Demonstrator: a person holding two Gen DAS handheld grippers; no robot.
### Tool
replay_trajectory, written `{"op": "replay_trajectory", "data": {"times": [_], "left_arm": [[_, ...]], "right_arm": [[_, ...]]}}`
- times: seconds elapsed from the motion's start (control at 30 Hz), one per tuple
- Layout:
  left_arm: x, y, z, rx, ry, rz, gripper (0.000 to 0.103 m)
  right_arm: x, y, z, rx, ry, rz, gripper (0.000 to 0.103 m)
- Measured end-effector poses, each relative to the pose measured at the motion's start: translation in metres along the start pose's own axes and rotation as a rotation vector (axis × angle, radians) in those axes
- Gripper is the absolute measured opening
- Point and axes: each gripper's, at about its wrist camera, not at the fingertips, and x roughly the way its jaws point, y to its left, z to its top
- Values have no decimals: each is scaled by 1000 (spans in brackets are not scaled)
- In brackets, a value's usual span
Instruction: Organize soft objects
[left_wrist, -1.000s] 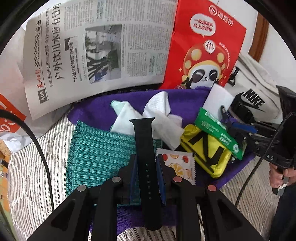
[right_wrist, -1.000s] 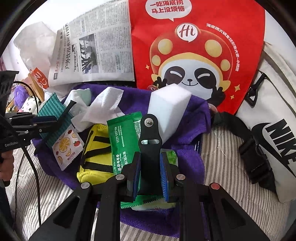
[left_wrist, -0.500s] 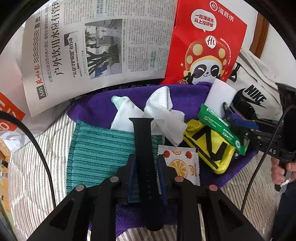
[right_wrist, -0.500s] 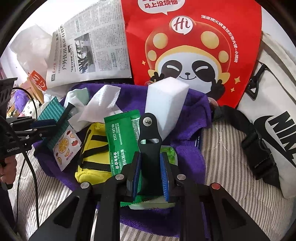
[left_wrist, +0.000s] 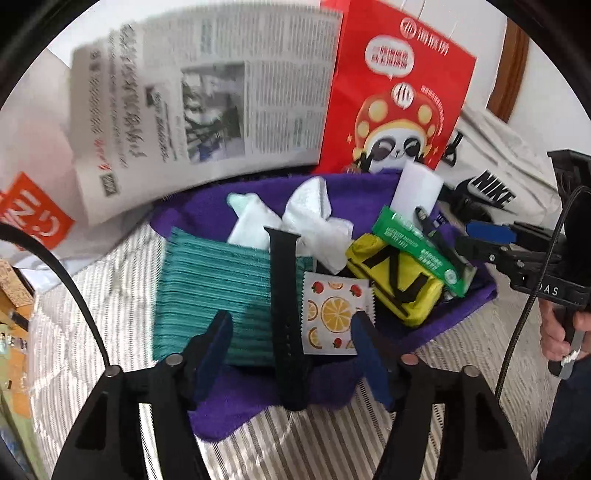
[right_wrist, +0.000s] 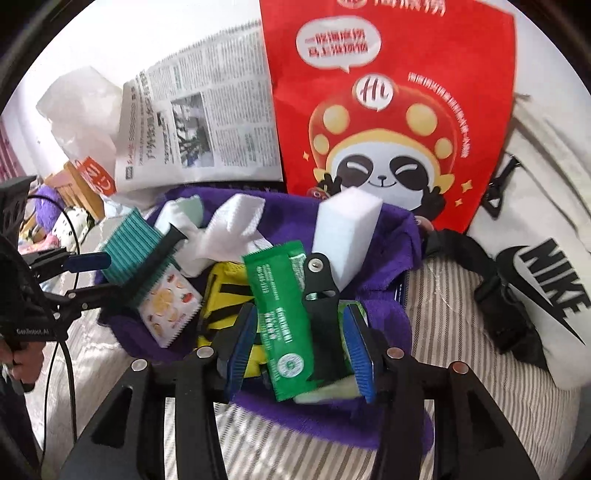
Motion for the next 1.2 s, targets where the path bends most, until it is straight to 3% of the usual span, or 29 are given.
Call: {"op": "replay_trajectory", "data": {"times": [0.1,0.17,0.23,0.5,0.7,0.8,0.97,1.2], "left_arm": [[-18,-1,-4,-16,-32,11,79],[-27,-2,-7,-32,-47,23,83],[-35,-3,-12,-51,-47,18,85],[-67,-8,-34,-118,-42,51,88],[-86,-18,-49,-130,-34,119,91],[-95,-25,-51,-145,-47,110,91],[-110,-36,-51,-141,-74,121,91],[-119,-43,-53,-141,-70,170,93]], "right_arm": [[-21,9,-3,24,-24,-9,72],[-33,16,-6,36,-29,-20,73],[-45,25,-11,42,-36,-43,83],[-83,54,-35,94,-25,-144,96],[-112,52,-50,160,-31,-178,100],[-124,51,-53,179,-28,-209,100],[-144,60,-59,156,-37,-263,101],[-152,73,-68,136,-20,-265,101]]}}
